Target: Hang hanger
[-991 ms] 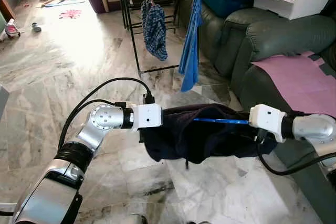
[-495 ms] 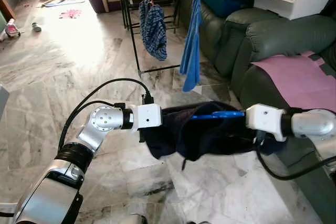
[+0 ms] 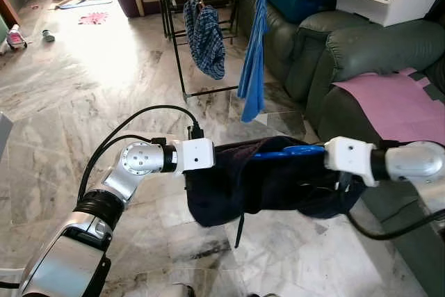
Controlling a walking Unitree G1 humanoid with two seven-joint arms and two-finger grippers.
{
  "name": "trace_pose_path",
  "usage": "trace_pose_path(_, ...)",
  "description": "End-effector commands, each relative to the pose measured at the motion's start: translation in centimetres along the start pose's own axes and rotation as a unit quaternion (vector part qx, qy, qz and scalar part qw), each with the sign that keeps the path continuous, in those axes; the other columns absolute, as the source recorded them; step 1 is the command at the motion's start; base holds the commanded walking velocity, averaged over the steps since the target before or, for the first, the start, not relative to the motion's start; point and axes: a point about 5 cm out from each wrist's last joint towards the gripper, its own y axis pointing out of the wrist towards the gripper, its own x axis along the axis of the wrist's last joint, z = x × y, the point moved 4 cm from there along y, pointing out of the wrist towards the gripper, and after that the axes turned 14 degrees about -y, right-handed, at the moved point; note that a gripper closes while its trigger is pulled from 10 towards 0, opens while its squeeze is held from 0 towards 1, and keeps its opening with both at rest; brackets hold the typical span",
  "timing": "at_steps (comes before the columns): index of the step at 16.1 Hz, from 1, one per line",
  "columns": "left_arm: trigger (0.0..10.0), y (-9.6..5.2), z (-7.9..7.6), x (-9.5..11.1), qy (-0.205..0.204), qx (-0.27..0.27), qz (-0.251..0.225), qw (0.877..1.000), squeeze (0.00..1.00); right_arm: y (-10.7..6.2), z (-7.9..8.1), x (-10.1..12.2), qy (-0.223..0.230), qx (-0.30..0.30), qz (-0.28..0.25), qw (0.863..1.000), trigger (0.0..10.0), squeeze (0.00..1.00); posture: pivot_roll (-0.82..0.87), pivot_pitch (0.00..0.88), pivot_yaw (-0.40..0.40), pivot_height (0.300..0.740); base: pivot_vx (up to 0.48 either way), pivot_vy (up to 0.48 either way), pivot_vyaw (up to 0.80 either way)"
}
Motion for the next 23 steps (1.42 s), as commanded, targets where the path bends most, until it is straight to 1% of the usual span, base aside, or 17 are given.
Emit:
trace_pose_path(1, 0.0, 0.0, 0.6, 0.8, 0.014, 0.006, -0.009, 1.000, 0.00, -0.6, -0.2, 0.1, -0.008, 0.007, 0.002, 1.000, 10.0, 0.00, -0.03, 0.077, -0.011, 0.740, 0.000, 0.000, 0.00)
trace_pose_path(2, 0.0, -0.1, 0.7, 0.8, 0.014, 0.007, -0.010, 1.000, 0.00, -0.8, 0.2, -0.5, -0.006, 0.012, 0.014, 1.000, 10.0, 0.00, -0.03, 0.078, -0.012, 0.740, 0.000, 0.000, 0.00)
trace_pose_path(3, 0.0, -0.1, 0.8, 0.9, 0.014, 0.007, -0.010, 1.000, 0.00, -0.8, 0.3, -0.7, -0.005, 0.013, 0.017, 1.000, 10.0, 0.00, -0.03, 0.079, -0.011, 0.740, 0.000, 0.000, 0.00)
trace_pose_path(5, 0.0, -0.2, 0.8, 0.7, 0.014, 0.006, -0.008, 1.000, 0.00, -1.2, 0.9, -1.8, 0.009, 0.017, 0.034, 0.999, 10.0, 0.00, -0.03, 0.080, -0.009, 0.740, 0.000, 0.000, 0.00)
trace_pose_path(9, 0.0, -0.4, 1.0, 0.8, 0.016, 0.008, -0.007, 1.000, 0.00, -1.0, 2.3, -3.1, 0.027, 0.024, 0.049, 0.998, 10.0, 0.00, -0.02, 0.078, -0.010, 0.740, 0.000, 0.000, 0.00)
trace_pose_path(10, 0.0, -0.4, 1.0, 0.8, 0.017, 0.008, -0.007, 1.000, 0.00, -0.9, 2.6, -3.4, 0.037, 0.020, 0.049, 0.998, 4.5, 0.00, -0.02, 0.078, -0.009, 0.740, 0.000, 0.000, 0.00)
trace_pose_path(11, 0.0, -0.4, 1.1, 0.8, 0.017, 0.008, -0.007, 1.000, 0.00, -0.8, 2.7, -3.7, 0.037, 0.018, 0.053, 0.998, 3.5, 0.00, -0.02, 0.077, -0.009, 0.740, 0.000, 0.000, 0.00)
trace_pose_path(12, 0.0, -0.5, 1.2, 0.9, 0.017, 0.009, -0.007, 1.000, 0.00, -0.7, 3.0, -4.0, 0.043, 0.015, 0.055, 0.997, 0.0, 0.00, -0.02, 0.076, -0.009, 0.740, 0.000, 0.000, 0.00)
trace_pose_path(14, 0.0, -0.5, 1.2, 0.9, 0.017, 0.008, -0.006, 1.000, 0.00, -0.6, 3.3, -4.4, 0.044, 0.012, 0.059, 0.997, 0.0, 0.00, -0.02, 0.075, -0.008, 0.740, 0.000, 0.000, 0.00)
trace_pose_path(23, 0.0, -0.3, 1.0, 0.8, 0.013, 0.007, -0.007, 1.000, 0.00, -0.3, 3.4, -4.9, 0.051, -0.021, 0.052, 0.997, 0.0, 0.00, -0.02, 0.078, -0.009, 0.740, 0.000, 0.000, 0.00)
